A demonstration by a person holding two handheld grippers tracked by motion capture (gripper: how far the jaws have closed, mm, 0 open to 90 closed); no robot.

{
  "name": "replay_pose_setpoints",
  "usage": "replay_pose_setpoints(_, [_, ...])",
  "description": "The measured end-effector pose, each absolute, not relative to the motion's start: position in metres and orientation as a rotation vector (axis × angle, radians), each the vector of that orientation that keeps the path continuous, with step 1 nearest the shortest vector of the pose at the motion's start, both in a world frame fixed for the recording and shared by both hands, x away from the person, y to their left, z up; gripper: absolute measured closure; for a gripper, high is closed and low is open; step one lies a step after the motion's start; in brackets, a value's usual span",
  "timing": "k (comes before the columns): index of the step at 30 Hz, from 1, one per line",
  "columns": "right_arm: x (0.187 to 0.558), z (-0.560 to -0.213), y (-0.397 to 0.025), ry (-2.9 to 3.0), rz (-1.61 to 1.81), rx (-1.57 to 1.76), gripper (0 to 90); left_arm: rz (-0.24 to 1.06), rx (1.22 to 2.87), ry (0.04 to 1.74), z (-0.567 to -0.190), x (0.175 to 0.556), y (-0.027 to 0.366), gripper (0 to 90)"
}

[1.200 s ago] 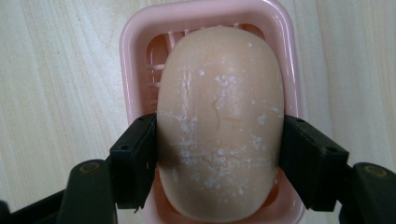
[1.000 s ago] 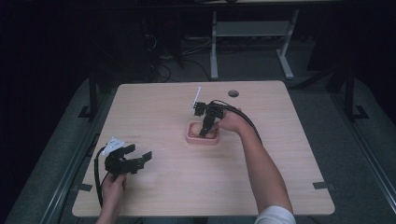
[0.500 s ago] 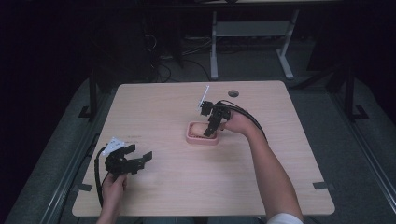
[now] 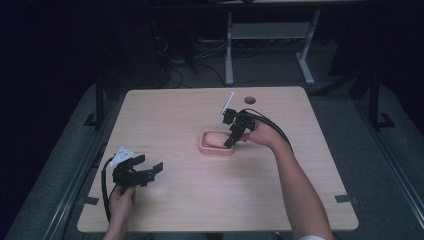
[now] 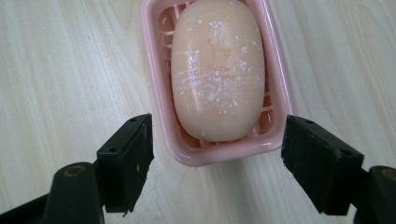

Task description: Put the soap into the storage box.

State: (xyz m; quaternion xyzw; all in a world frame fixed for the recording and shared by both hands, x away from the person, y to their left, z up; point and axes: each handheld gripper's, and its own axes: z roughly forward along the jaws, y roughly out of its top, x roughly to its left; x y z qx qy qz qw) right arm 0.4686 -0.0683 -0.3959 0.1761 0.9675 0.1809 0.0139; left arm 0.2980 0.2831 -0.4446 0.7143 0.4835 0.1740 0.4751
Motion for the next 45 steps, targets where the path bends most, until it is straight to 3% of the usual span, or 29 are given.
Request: replay_pose_setpoints(45, [0.429, -0.402, -0.109, 2.999, 0.574, 0.619, 15.8, 0.420, 1.761, 1.176, -0.445, 0.297, 0.280, 14.2])
